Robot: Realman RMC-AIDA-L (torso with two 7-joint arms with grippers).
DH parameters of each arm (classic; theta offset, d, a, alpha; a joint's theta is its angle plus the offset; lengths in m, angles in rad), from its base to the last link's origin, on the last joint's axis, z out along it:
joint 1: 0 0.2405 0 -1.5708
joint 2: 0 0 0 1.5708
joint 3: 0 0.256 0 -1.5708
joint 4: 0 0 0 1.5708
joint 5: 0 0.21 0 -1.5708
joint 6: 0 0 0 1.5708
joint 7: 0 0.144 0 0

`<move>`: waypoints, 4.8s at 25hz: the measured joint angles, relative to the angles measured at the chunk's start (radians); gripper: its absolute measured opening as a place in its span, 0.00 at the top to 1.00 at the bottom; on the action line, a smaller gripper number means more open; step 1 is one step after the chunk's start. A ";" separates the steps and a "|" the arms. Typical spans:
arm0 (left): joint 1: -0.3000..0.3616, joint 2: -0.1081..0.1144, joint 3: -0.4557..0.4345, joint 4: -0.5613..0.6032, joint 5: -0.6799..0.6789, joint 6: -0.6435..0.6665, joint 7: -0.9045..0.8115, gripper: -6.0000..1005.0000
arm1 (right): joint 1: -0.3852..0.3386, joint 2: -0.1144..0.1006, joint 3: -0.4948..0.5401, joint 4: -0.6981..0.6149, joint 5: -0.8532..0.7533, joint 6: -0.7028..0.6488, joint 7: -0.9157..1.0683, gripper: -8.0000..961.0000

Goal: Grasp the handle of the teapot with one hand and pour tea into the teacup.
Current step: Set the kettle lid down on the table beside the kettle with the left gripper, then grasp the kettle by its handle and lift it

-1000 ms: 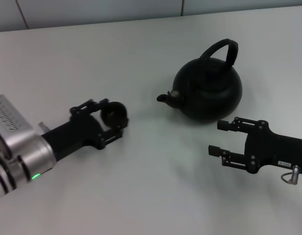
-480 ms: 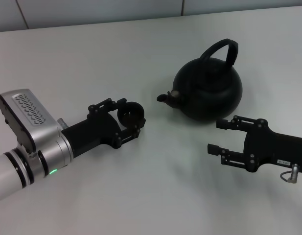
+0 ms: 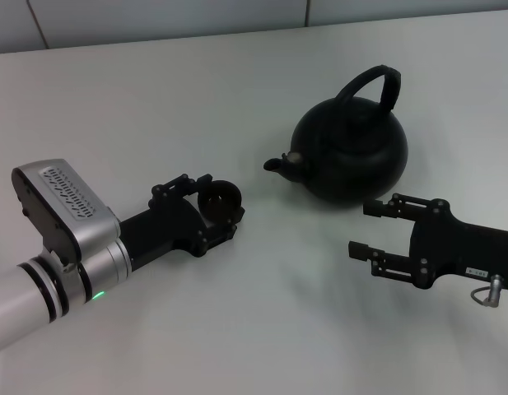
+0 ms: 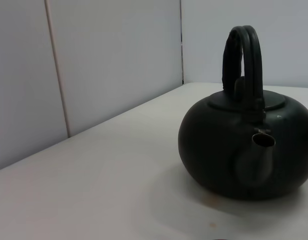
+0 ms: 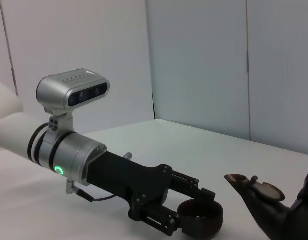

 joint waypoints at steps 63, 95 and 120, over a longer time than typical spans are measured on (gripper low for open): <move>0.514 0.071 0.133 0.623 0.146 0.612 -0.371 0.19 | -0.014 0.002 0.001 0.028 0.032 0.002 -0.005 0.30; 0.491 0.041 0.094 0.616 0.139 0.587 -0.373 0.19 | -0.037 0.002 -0.016 0.336 0.708 0.218 -0.396 0.30; 0.490 0.023 0.051 0.613 0.136 0.581 -0.372 0.19 | 0.132 -0.007 -0.133 0.153 0.592 0.455 -0.112 0.38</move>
